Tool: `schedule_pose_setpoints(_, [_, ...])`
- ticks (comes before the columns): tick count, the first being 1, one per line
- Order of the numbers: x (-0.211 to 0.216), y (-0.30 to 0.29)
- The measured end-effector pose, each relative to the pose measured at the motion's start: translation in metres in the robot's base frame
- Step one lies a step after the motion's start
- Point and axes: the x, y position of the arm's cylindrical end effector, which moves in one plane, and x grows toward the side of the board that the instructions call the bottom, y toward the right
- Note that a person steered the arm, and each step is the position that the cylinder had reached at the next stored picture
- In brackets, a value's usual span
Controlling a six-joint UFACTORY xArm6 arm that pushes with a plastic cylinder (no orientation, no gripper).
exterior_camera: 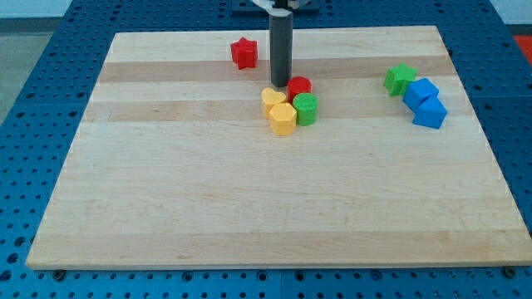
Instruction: Nudge the red star down a bit
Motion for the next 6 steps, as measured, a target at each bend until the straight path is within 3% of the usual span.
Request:
schedule_pose_setpoints(4, [-0.101, 0.000])
schedule_pose_setpoints(6, [-0.109, -0.087])
